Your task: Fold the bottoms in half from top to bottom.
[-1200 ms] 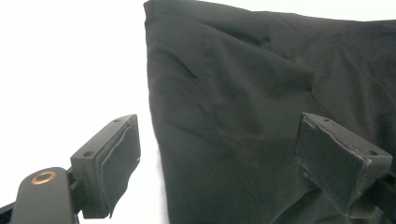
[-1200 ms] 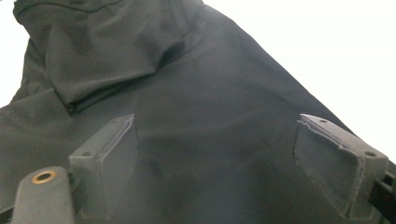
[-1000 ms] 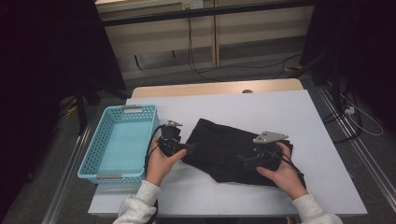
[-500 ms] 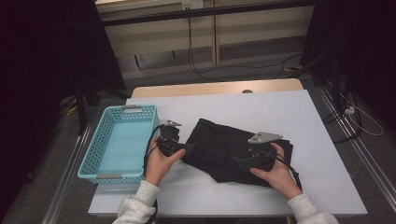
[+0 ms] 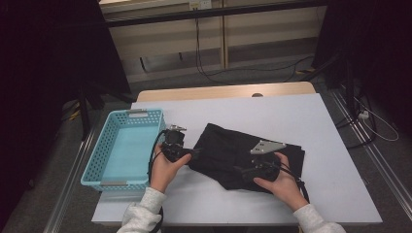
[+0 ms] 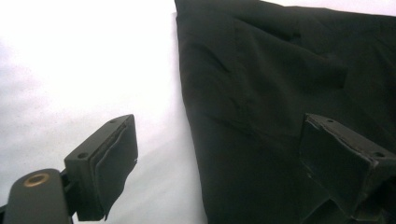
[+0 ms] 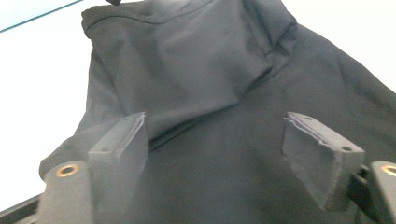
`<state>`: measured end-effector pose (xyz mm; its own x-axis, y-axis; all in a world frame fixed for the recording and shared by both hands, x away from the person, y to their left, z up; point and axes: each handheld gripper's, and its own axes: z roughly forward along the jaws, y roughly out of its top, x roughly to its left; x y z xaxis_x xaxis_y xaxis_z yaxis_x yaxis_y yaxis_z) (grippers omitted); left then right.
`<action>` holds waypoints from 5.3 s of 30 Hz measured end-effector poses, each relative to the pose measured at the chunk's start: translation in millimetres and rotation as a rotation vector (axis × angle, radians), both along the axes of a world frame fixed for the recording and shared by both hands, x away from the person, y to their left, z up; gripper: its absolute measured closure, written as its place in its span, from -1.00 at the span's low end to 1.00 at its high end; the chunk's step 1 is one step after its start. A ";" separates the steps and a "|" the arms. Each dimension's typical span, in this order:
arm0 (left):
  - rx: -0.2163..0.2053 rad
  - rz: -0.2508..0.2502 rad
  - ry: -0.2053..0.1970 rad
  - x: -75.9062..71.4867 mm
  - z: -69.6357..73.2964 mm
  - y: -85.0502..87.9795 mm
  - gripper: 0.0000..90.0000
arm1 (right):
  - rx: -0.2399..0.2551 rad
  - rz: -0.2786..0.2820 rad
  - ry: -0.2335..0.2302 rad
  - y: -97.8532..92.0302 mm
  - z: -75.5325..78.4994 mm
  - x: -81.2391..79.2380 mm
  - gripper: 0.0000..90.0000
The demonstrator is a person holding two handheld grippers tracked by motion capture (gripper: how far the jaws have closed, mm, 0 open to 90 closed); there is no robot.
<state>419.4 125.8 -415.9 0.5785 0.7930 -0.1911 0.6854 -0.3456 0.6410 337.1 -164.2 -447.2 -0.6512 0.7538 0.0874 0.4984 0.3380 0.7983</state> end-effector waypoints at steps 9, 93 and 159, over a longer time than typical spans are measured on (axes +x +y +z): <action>-0.006 -0.003 -0.015 -2.2 1.2 -2.7 -0.73 | -0.009 0.047 0.008 15.7 -2.8 3.9 -0.02; -0.005 -0.010 0.004 -3.9 -2.4 -5.4 -0.72 | -0.049 0.015 0.028 -74.1 13.3 -37.8 0.97; 0.027 -0.030 0.007 -14.6 -4.5 -4.8 -0.73 | -0.084 -0.195 0.053 -83.5 10.0 62.7 0.96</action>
<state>404.8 121.0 -420.4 0.6012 0.7799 -0.1741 0.6786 -0.3832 0.6267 399.8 -247.7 -437.3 -0.4884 0.8713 0.0487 0.6012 0.2955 0.7424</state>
